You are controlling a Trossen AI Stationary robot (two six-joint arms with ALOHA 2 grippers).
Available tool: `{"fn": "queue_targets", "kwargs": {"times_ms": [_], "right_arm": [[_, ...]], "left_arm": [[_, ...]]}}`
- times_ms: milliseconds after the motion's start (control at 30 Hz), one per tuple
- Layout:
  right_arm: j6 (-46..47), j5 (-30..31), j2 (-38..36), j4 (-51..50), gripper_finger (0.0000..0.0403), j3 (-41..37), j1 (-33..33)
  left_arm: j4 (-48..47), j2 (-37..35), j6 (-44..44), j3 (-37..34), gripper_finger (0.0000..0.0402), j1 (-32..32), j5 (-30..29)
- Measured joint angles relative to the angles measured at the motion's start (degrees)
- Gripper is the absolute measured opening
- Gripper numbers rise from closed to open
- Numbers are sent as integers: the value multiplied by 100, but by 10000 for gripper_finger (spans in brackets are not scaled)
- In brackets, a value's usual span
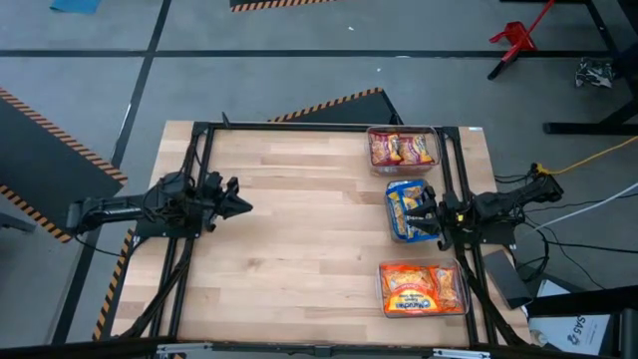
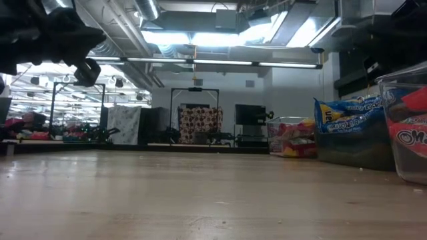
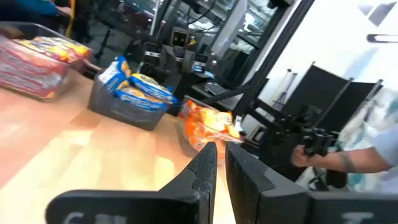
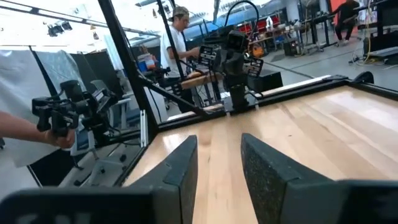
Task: Sort Maruchan noodles
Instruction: Return to Home Position
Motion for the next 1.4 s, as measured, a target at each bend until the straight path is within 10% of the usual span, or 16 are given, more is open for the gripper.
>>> {"fn": "queue_targets", "kwargs": {"times_ms": [1400], "right_arm": [[-476, 382, 4, -209, 111, 4, 0]], "left_arm": [[-348, -5, 591, 0, 27, 3, -607]]}}
